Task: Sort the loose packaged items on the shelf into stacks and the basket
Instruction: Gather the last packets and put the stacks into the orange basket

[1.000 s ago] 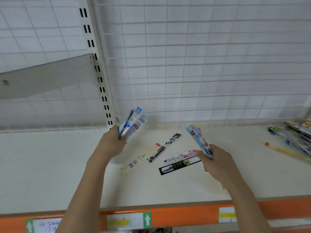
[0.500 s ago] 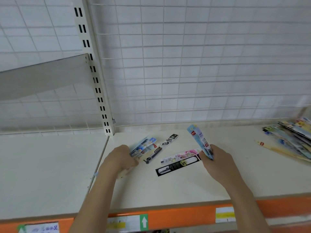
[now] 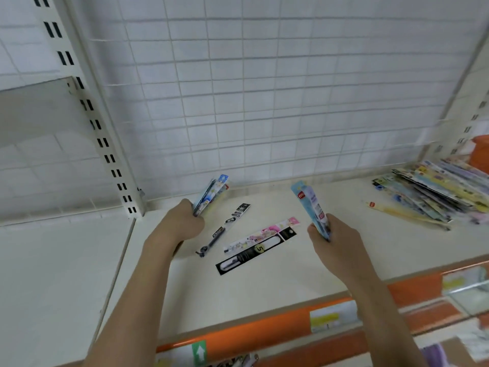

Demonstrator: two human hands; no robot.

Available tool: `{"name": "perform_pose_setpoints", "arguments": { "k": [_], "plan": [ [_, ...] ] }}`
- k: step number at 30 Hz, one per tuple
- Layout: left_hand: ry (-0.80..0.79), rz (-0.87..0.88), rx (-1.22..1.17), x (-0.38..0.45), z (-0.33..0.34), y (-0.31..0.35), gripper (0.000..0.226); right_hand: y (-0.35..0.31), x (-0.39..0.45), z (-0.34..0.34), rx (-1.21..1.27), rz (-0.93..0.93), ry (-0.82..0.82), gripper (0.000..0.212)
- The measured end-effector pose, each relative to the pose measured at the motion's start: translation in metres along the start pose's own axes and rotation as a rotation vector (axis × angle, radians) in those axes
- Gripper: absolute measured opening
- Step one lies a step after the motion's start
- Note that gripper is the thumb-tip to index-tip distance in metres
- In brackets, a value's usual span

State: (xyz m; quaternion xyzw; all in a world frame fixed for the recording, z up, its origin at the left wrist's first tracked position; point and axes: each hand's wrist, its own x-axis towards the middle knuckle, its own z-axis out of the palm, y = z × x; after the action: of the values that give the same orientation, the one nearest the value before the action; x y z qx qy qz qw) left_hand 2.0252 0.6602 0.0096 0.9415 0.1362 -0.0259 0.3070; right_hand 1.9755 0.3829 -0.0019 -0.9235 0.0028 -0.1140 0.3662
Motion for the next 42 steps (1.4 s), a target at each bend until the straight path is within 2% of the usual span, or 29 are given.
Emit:
{"name": "perform_pose_setpoints", "arguments": {
  "k": [3,6,10,14,20,24,26,28,33,36,42],
  "plan": [
    [0.012,0.036,0.060,0.004,0.014,0.019,0.033,0.000,-0.003,-0.003,0.019,-0.007,0.016,0.038],
    [0.024,0.043,0.143,0.010,0.027,0.029,0.039,-0.001,-0.004,-0.006,0.032,0.008,0.025,0.037],
    [-0.014,-0.007,0.222,0.014,0.039,0.024,0.029,0.001,-0.005,-0.009,0.043,0.020,0.021,0.036],
    [0.027,0.028,0.275,0.013,0.034,0.018,0.012,0.004,-0.003,-0.009,0.027,0.033,0.005,0.034],
    [0.049,0.141,0.138,-0.006,0.011,0.021,0.009,0.006,0.007,0.000,-0.042,0.039,-0.077,0.029],
    [0.013,0.151,-0.008,-0.023,0.012,0.030,0.031,0.005,0.011,0.006,-0.045,0.055,-0.117,0.025],
    [-0.066,0.166,0.057,-0.025,0.022,0.032,0.037,0.006,0.011,0.006,-0.037,0.061,-0.116,0.029],
    [-0.129,0.166,0.120,-0.022,0.036,0.033,0.034,0.007,0.011,0.004,-0.031,0.066,-0.108,0.031],
    [-0.175,0.152,0.169,-0.015,0.058,0.037,0.030,0.013,0.012,-0.002,-0.015,0.077,-0.085,0.029],
    [-0.135,0.158,0.198,-0.017,0.054,0.039,0.026,0.013,0.012,0.000,-0.031,0.074,-0.115,0.029],
    [-0.014,0.044,0.046,-0.037,0.016,0.002,0.028,-0.008,0.014,0.020,-0.086,0.056,-0.314,0.035]
  ]
}}
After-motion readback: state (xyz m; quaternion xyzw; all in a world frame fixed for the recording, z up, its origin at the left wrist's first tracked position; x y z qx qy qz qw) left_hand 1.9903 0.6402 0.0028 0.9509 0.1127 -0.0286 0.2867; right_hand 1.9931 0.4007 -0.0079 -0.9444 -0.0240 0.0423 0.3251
